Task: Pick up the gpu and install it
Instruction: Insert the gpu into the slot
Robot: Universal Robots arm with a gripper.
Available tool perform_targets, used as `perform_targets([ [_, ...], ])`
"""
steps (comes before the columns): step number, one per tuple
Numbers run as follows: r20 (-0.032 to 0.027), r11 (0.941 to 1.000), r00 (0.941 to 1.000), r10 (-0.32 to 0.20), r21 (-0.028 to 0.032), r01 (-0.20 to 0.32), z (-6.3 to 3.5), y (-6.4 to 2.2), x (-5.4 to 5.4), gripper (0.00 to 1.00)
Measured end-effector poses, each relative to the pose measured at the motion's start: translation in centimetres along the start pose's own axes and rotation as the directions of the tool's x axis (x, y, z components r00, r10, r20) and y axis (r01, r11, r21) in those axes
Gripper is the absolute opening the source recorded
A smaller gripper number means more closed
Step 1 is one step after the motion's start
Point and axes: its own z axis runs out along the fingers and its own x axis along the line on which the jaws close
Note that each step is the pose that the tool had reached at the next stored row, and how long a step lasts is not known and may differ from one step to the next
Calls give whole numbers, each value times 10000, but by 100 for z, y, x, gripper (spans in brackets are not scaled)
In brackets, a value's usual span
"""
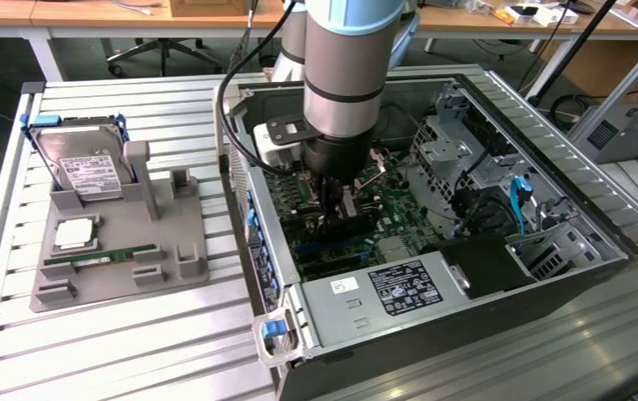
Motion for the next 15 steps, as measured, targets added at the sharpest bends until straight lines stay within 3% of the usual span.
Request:
perform_targets([
  [15,5,10000,10000,-44,1,44,18,1,-1,27],
])
